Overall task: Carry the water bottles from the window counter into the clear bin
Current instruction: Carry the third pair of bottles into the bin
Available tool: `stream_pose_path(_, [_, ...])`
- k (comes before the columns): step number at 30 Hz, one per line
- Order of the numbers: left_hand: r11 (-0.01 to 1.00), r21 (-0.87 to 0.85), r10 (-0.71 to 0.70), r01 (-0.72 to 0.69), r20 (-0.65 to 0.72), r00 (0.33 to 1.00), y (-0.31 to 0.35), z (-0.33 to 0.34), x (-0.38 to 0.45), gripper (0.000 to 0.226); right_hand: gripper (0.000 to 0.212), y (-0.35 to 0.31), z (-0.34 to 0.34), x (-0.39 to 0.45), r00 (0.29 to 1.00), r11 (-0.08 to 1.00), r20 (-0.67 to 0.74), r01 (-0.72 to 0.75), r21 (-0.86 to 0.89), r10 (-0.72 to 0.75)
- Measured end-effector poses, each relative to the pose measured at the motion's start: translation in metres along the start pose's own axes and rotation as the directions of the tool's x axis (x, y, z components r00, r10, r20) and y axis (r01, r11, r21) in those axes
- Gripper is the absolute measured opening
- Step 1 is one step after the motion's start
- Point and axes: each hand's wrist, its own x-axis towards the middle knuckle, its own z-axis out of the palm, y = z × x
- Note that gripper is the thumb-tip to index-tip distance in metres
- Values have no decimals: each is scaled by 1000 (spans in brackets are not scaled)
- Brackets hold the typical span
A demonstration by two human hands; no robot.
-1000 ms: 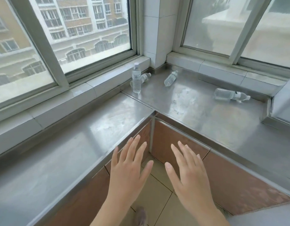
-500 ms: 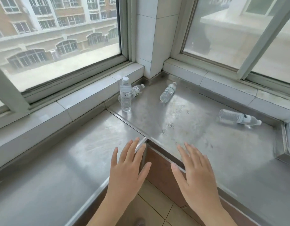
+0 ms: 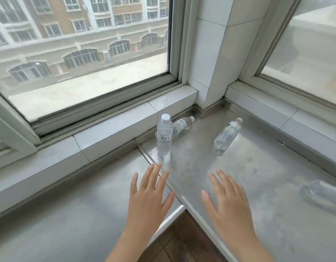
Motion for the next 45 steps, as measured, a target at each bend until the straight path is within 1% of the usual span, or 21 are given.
stream_pose_path(4, [999, -6, -38, 38, -61, 997, 2, 23, 48, 57, 66, 13, 8, 58, 998, 998, 32, 56, 26, -57])
stream_pose_path(6, [998, 5, -69, 69, -63, 996, -1, 38, 70, 64, 67, 19, 13, 82, 996, 996, 41, 79, 37, -80])
stream_pose_path(8, [992, -26, -121, 120, -20, 992, -6, 53, 91, 73, 68, 23, 18, 100, 994, 995, 49, 93, 46, -95])
stream_pose_path(11, [960, -124, -240, 251, 97, 966, -14, 76, 122, 85, 67, 27, 26, 121, 990, 991, 72, 115, 72, -120])
stream_pose_path(13, [900, -236, -330, 365, 176, 927, -18, 87, 139, 98, 66, 31, 33, 132, 989, 989, 89, 107, 97, -116])
stream_pose_path(15, [806, -362, -411, 468, 226, 883, -19, 97, 152, 107, 67, 36, 40, 142, 989, 989, 102, 94, 113, -106])
stream_pose_path(17, [722, -470, -454, 508, 233, 860, -18, 108, 159, 111, 68, 41, 47, 149, 987, 989, 124, 85, 119, -100])
stream_pose_path(20, [542, -640, -516, 545, 258, 817, -14, 121, 167, 108, 71, 48, 56, 158, 987, 989, 142, 55, 136, -75])
stream_pose_path(23, [397, -726, -563, 562, 290, 774, -12, 127, 174, 101, 70, 57, 60, 169, 991, 990, 134, 3, 141, -22])
stream_pose_path(29, [252, -765, -562, 592, 382, 733, -1, 123, 196, 94, 63, 90, 60, 197, 994, 988, 54, -103, 113, 98])
stream_pose_path(31, [247, -759, -524, 603, 419, 742, 9, 118, 205, 94, 61, 104, 62, 207, 990, 984, 41, -136, 116, 132])
stream_pose_path(32, [259, -758, -501, 598, 424, 755, 15, 116, 210, 94, 60, 111, 63, 212, 986, 977, 46, -165, 134, 160])
stream_pose_path(34, [289, -757, -462, 586, 426, 778, 26, 114, 221, 95, 57, 124, 64, 225, 967, 947, 76, -255, 193, 245])
stream_pose_path(36, [302, -761, -430, 575, 430, 794, 34, 115, 229, 95, 62, 138, 67, 241, 940, 914, 93, -341, 219, 328])
stream_pose_path(38, [282, -765, -403, 579, 453, 795, 42, 119, 237, 94, 69, 150, 70, 258, 910, 878, 115, -415, 237, 399])
stream_pose_path(39, [268, -766, -396, 584, 465, 792, 45, 121, 239, 94, 72, 155, 72, 267, 892, 849, 132, -452, 274, 433])
stream_pose_path(43, [241, -767, -393, 594, 482, 783, 56, 126, 248, 92, 83, 168, 84, 298, 798, 670, 227, -595, 444, 558])
stream_pose_path(45, [233, -763, -399, 603, 491, 774, 58, 129, 251, 91, 89, 171, 89, 310, 740, 523, 296, -648, 554, 604])
